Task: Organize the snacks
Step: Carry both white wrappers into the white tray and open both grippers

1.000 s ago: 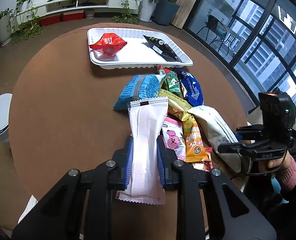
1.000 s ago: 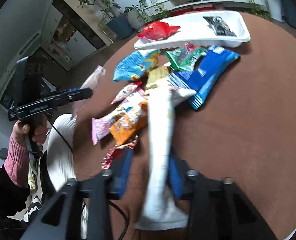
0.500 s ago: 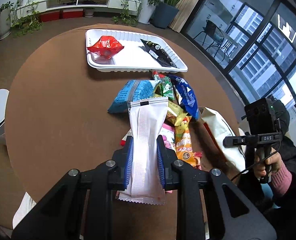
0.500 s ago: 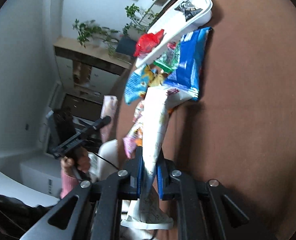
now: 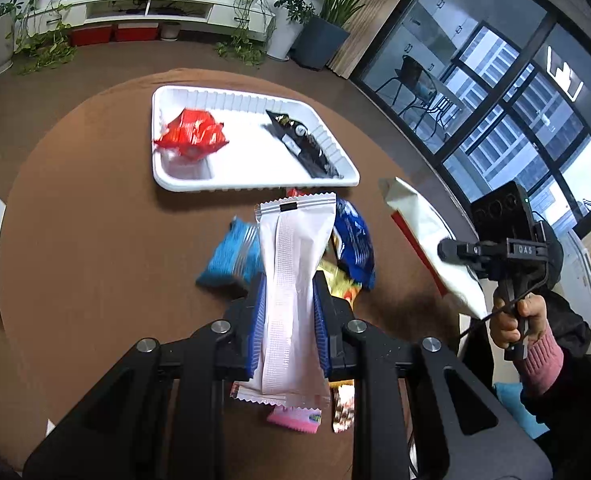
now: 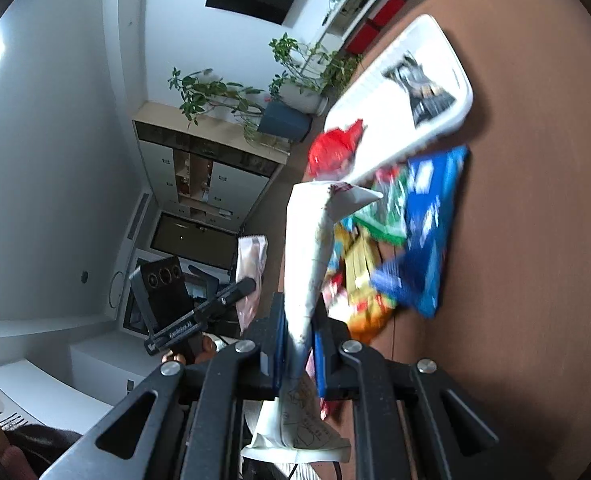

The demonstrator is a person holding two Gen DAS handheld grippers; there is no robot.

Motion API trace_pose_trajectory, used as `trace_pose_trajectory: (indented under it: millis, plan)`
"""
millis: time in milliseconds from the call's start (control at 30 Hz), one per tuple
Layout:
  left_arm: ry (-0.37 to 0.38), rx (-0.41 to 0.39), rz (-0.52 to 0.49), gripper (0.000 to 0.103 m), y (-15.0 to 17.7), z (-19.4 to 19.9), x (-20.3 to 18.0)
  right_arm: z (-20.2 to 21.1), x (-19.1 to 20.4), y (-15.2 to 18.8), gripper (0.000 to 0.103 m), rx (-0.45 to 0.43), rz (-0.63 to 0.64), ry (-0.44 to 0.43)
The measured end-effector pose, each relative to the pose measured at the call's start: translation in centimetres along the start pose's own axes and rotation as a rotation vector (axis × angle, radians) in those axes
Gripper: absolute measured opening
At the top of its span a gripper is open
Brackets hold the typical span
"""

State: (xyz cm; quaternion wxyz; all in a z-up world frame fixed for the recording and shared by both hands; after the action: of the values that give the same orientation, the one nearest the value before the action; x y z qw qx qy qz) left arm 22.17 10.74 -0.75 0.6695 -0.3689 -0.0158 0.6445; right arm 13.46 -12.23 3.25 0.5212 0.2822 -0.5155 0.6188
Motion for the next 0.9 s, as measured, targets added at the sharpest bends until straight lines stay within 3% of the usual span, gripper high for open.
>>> trace_pose_trajectory:
  millis: [433, 667, 900]
  plan:
    - [0.013, -0.011, 0.017, 0.02, -8.2, -3.1, 0.1, -0.6, -1.5, -8.2, 0.013, -0.042, 0.001, 0.043]
    - [-0.016, -0.007, 0.023, 0.02, -12.3, -5.7, 0.7, -1.3, -3.6, -12.1, 0.013, -0.057, 0.018, 0.11]
    - [-0.04, 0.01, 0.038, 0.02, -14.4, -8.5, 1.3, -1.3, -6.8, -15.7, 0.013, -0.063, 0.035, 0.207]
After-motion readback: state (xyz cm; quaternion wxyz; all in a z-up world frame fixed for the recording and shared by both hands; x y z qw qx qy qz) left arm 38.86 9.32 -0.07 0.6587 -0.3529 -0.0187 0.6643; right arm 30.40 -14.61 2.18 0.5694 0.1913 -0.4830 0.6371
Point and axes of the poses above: each gripper's, at about its wrist camera, not at the fingertips, and z roughly against the way its jaws point, x to its left, y to its underside, the point moved 5 cm from there along -z, roughly the way its jaws point, and after that the axes turned 5 degrees about z, right-handed, at the moved point
